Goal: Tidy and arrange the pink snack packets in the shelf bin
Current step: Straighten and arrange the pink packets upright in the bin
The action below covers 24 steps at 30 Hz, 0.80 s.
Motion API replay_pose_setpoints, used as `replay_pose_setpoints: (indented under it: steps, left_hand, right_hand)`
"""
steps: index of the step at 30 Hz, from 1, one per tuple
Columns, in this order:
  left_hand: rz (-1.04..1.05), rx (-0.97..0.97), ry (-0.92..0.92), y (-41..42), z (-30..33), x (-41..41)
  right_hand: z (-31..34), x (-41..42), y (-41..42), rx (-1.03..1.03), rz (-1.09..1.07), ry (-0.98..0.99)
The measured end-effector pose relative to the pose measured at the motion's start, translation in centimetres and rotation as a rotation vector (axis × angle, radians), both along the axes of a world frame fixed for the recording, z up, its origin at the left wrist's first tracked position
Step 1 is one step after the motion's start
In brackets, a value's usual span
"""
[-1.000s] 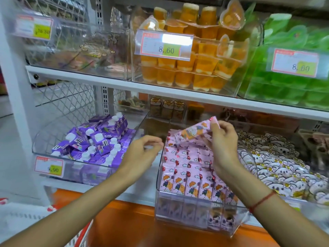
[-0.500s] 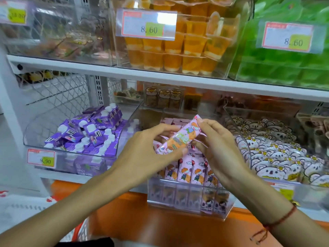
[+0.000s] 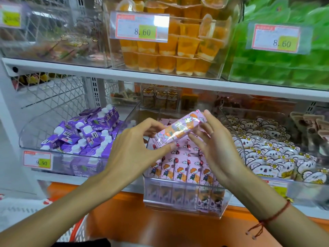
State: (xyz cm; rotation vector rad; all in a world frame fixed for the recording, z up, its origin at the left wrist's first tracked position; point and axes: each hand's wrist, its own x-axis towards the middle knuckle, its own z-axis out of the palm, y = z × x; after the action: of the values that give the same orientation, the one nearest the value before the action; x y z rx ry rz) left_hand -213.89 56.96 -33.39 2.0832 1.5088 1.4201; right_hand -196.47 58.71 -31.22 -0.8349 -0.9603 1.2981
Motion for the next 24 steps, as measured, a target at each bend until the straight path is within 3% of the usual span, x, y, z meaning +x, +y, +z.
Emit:
replay_pose_setpoints:
  steps: [4, 10, 18, 24]
  left_hand:
    - [0.024, -0.018, -0.016, -0.1, -0.2, 0.1]
    - [0.028, 0.081, 0.096, -0.7, -0.1, 0.8]
    - [-0.093, -0.027, -0.101, -0.3, -0.1, 0.8]
    - [-0.135, -0.073, -0.101, 0.1, -0.5, 0.9]
  right_hand:
    - [-0.7, -0.7, -0.6, -0.040, 0.165, -0.002]
    - [-1.0, -1.5, -0.8, 0.181, -0.022, -0.325]
    - [-0.8, -1.3, -0.5, 0.261, 0.099, -0.367]
    - [-0.8, -1.0, -0.3, 0.220, -0.024, -0.345]
